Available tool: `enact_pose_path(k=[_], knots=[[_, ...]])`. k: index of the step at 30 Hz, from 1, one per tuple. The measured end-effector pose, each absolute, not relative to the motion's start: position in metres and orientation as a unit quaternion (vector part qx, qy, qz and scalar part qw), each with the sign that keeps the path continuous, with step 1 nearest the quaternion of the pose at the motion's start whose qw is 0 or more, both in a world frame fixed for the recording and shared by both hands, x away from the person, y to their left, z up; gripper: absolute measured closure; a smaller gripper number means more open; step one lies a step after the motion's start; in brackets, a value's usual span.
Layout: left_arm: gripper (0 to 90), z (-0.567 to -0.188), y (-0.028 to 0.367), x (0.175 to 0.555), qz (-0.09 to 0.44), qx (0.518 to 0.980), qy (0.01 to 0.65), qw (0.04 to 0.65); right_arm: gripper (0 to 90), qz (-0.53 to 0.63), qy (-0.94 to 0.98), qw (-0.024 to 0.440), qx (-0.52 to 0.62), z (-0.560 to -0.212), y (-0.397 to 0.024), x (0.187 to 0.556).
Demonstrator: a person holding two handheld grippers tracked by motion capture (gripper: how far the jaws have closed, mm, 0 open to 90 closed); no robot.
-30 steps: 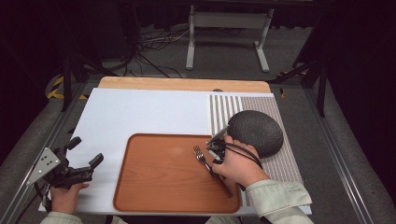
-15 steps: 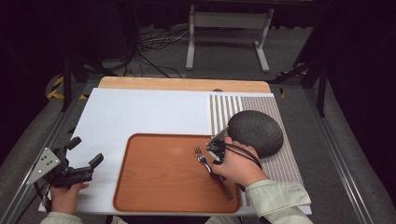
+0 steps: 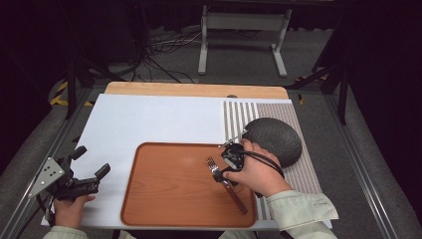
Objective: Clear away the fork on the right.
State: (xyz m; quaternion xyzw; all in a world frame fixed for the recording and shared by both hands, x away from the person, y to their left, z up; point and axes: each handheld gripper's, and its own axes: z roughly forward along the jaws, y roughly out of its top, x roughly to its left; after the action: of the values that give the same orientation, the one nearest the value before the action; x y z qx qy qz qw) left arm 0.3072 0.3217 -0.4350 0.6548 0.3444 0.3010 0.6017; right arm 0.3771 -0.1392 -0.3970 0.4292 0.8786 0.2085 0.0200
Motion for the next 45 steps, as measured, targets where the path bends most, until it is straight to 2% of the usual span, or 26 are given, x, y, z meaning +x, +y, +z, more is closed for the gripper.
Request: enact_pose_path(k=[2, 10, 15, 17, 19, 20, 22, 26, 28, 45], knots=[[0.6, -0.435, 0.322, 0.307, 0.301, 0.655, 0.345, 0.602, 21.4, 0.232, 0.886, 0.039, 0.401, -0.395, -0.139, 0.378], [0.6, -0.435, 0.322, 0.307, 0.301, 0.654, 0.345, 0.602, 23.3, 0.285, 0.894, 0.082, 0.335, -0.394, -0.137, 0.383], [0.6, -0.435, 0.321, 0.308, 0.301, 0.654, 0.345, 0.602, 40.7, 0.313, 0.899, 0.091, 0.294, -0.395, -0.132, 0.384], [0.6, -0.435, 0.321, 0.308, 0.301, 0.654, 0.345, 0.602, 49.7, 0.326, 0.895, 0.085, 0.291, -0.397, -0.127, 0.383], [0.6, -0.435, 0.321, 0.307, 0.301, 0.654, 0.344, 0.602, 54.4, 0.329, 0.896, 0.078, 0.29, -0.398, -0.124, 0.383], [0.6, -0.435, 0.321, 0.307, 0.301, 0.654, 0.344, 0.603, 60.5, 0.33, 0.896, 0.076, 0.289, -0.398, -0.122, 0.383], [0.6, -0.435, 0.322, 0.307, 0.301, 0.654, 0.345, 0.602, 65.5, 0.329, 0.897, 0.072, 0.287, -0.4, -0.12, 0.384], [0.6, -0.435, 0.322, 0.307, 0.301, 0.654, 0.345, 0.602, 84.9, 0.313, 0.908, 0.066, 0.27, -0.405, -0.117, 0.387], [0.6, -0.435, 0.322, 0.307, 0.301, 0.655, 0.344, 0.601, 90.0, 0.309, 0.912, 0.066, 0.262, -0.408, -0.117, 0.389], [0.7, -0.435, 0.322, 0.308, 0.302, 0.655, 0.345, 0.601, 90.0, 0.266, 0.923, 0.048, 0.274, -0.432, -0.115, 0.396]])
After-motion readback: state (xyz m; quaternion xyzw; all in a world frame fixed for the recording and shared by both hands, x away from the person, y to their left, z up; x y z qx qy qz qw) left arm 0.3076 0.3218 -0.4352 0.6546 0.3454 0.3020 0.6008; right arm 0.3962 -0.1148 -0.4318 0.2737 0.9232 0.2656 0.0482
